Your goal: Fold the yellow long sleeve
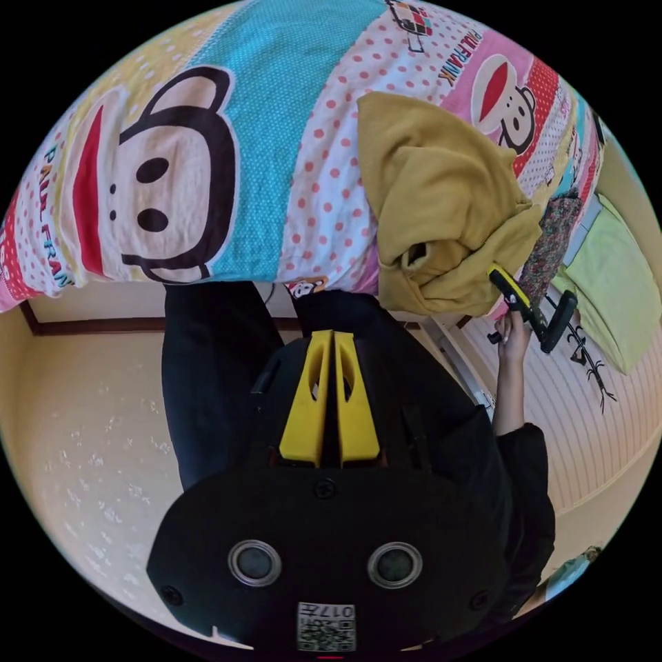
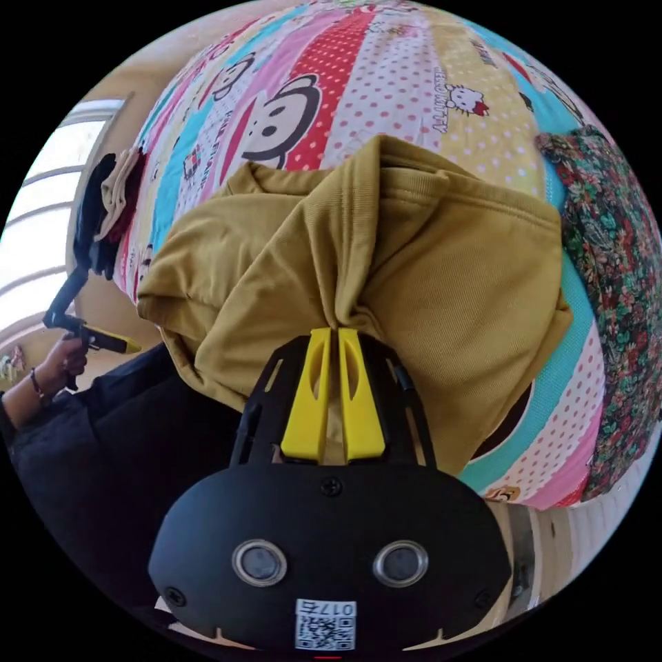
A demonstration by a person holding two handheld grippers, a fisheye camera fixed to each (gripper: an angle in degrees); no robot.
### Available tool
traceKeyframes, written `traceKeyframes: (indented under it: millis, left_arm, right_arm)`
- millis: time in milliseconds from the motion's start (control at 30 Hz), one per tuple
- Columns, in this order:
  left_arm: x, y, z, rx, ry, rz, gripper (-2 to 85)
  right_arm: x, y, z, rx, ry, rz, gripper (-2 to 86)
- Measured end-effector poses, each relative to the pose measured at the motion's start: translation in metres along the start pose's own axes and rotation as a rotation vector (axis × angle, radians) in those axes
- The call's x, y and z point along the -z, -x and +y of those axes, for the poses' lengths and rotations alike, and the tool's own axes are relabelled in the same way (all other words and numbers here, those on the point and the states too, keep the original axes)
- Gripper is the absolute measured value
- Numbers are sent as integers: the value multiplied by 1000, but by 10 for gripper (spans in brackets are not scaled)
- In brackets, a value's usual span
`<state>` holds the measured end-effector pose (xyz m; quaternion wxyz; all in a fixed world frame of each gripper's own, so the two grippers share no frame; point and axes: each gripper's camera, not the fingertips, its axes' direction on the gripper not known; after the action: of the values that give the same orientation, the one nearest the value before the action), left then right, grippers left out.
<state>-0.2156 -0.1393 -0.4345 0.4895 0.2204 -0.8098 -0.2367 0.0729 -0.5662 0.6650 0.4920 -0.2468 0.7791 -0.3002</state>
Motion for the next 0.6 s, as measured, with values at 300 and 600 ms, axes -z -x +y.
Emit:
traceKeyframes:
  millis: [300, 600]
  left_arm:
    - [3, -9, -30, -143, -121, -17, -7]
    - [53, -92, -115, -367, -255, -107, 0]
  right_arm:
    - [-98, 61, 87, -71, 588, -156, 23]
    - [69, -15, 8, -267, 118, -320, 42]
